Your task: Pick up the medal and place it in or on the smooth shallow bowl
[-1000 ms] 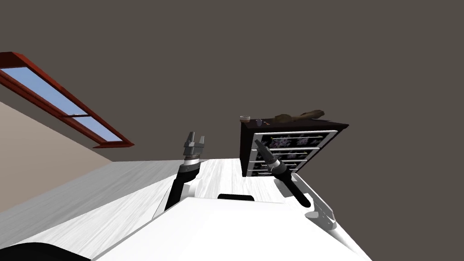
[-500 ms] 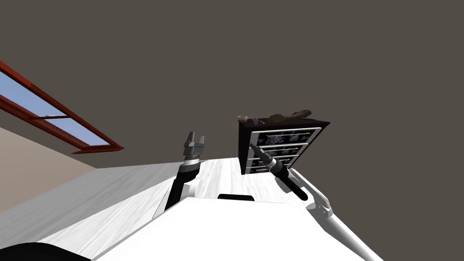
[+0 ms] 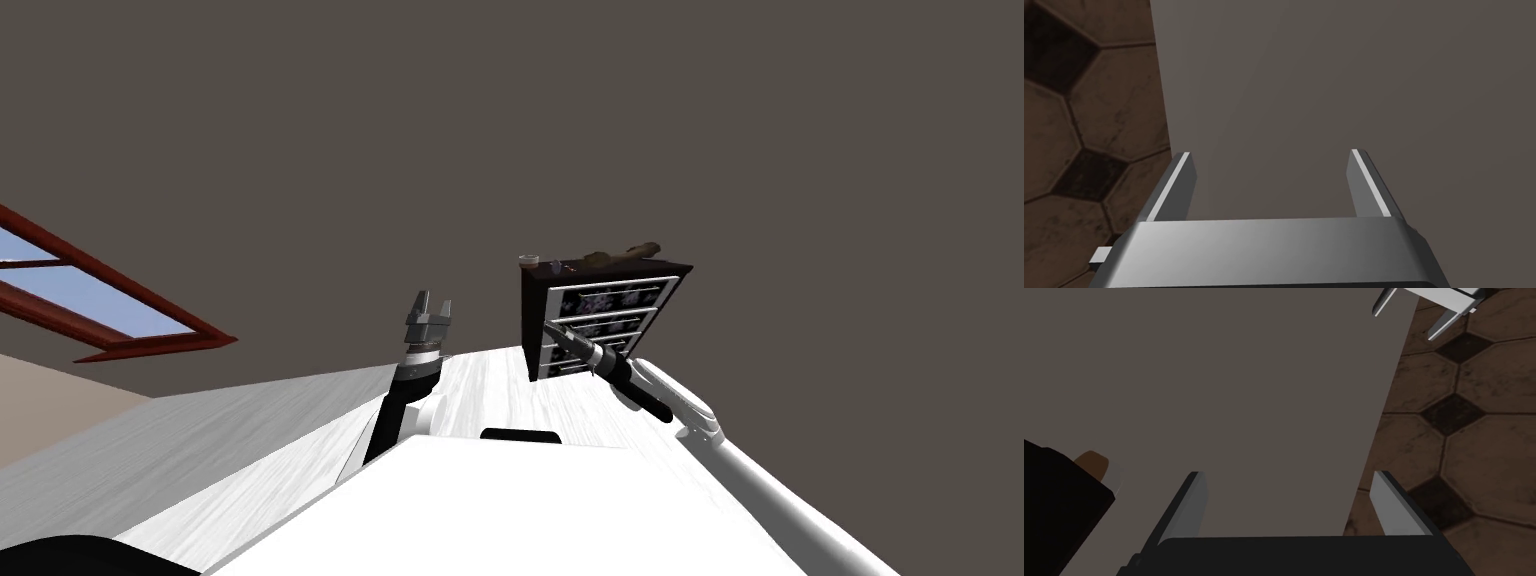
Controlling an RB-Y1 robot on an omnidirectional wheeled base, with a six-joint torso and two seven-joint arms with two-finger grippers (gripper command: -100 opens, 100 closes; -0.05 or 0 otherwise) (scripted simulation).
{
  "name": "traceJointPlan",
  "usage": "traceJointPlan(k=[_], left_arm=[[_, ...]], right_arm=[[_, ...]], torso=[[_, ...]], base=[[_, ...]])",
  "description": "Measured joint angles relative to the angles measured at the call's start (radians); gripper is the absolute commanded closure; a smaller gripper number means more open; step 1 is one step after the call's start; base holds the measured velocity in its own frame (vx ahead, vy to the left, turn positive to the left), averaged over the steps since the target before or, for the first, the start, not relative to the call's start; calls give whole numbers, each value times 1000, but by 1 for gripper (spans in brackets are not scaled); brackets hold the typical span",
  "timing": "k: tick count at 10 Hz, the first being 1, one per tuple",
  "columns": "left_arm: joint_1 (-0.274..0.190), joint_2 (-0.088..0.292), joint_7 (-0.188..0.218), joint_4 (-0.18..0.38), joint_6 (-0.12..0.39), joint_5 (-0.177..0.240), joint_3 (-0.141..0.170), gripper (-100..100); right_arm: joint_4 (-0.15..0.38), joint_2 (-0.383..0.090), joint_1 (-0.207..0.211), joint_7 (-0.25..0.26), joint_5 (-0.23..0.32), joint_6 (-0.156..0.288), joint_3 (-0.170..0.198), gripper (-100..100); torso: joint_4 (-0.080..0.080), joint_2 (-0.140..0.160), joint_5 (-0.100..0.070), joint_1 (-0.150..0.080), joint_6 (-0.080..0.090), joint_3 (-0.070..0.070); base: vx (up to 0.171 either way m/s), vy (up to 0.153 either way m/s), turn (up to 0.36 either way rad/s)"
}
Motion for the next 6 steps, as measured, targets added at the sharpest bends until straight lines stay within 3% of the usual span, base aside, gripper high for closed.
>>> traceJointPlan(k=[3, 6], left_arm=[[0, 0, 0, 0, 0, 0, 0, 0], [0, 0, 0, 0, 0, 0, 0, 0]], right_arm=[[36, -85, -46, -43, 51, -19, 21, -100], [93, -165, -120, -89, 116, -38, 54, -100]], torso=[[0, -1, 0, 1, 0, -1], [-1, -3, 0, 1, 0, -1]], base=[[-27, 49, -153], [-11, 43, -114]])
